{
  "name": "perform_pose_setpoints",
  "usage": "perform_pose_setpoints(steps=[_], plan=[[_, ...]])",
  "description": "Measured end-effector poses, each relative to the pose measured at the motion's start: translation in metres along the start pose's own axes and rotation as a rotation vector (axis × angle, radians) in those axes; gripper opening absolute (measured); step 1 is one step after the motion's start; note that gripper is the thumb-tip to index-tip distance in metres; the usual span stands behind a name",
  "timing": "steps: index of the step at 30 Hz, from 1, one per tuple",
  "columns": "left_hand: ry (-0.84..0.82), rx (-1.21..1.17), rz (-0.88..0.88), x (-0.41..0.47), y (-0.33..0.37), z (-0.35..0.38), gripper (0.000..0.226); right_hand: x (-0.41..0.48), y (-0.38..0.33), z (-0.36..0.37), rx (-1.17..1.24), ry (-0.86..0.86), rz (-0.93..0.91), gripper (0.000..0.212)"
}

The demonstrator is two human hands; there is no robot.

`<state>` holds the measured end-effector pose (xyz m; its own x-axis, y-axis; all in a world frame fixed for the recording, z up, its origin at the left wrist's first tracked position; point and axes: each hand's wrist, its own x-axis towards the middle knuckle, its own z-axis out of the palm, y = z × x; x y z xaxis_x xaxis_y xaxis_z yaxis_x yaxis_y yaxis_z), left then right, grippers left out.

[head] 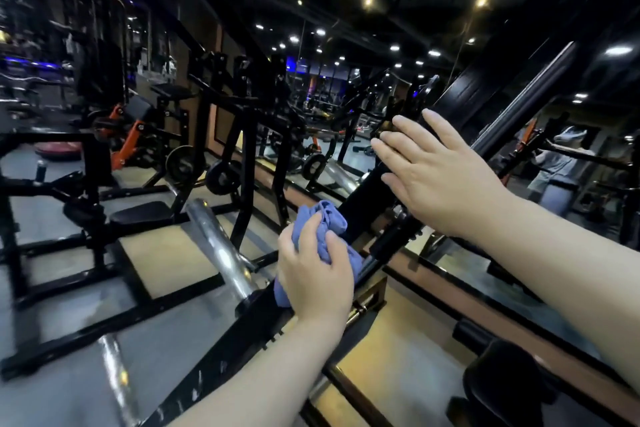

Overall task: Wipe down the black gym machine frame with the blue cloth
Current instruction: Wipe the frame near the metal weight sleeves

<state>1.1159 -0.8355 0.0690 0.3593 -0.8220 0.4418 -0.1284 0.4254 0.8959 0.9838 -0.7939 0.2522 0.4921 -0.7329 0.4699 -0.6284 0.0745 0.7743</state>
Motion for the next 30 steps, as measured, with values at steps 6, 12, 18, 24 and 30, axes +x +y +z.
perform_pose_setpoints(steps=[6,12,18,24,30], plan=[[-0.155,-0.037,0.158,-0.009,0.011,0.003,0.047,0.000,-0.046,0.015,0.015,0.038,-0.109,0.053],[-0.020,-0.007,-0.168,-0.018,-0.077,-0.036,0.043,-0.005,-0.084,0.018,0.063,-0.007,-0.123,0.057],[-0.018,0.036,-0.283,-0.034,-0.065,-0.044,0.042,-0.006,-0.131,0.026,0.048,-0.097,-0.149,0.062],[-0.135,0.035,-0.071,-0.040,-0.094,-0.059,0.041,-0.007,-0.175,0.036,0.086,-0.090,-0.213,0.059],[0.107,0.033,-0.440,-0.043,-0.161,-0.079,0.038,-0.007,-0.213,0.043,0.162,-0.156,-0.226,0.056]])
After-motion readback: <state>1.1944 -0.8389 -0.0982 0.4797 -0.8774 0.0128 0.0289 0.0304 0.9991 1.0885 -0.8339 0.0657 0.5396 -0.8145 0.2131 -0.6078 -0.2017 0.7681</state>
